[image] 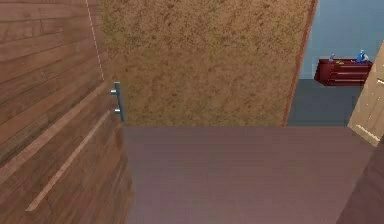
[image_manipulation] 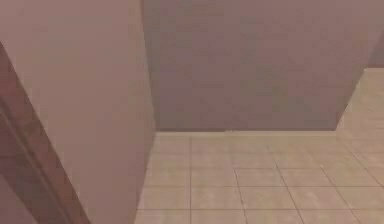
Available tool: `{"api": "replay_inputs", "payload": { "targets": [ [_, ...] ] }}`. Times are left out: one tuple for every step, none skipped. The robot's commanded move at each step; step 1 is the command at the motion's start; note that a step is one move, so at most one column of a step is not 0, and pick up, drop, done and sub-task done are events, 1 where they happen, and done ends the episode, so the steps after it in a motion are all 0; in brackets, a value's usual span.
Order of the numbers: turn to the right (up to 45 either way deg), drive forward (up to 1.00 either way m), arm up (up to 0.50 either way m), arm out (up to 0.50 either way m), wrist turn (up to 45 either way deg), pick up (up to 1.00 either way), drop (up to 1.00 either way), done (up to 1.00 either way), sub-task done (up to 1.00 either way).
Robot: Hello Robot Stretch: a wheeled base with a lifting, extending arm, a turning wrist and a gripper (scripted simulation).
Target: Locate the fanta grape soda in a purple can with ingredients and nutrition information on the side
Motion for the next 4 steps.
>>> {"api": "replay_inputs", "payload": {
  "targets": [
    [0.0, 0.45, 0.0, 0.0, 0.0, 0.0, 0.0, 0.0, 0.0],
    [0.0, 0.3, 0.0, 0.0, 0.0, 0.0, 0.0, 0.0, 0.0],
    [45.0, 0.0, 0.0, 0.0, 0.0, 0.0, 0.0, 0.0, 0.0],
    [3.0, 0.0, 0.0, 0.0, 0.0, 0.0, 0.0, 0.0, 0.0]
  ]
}}
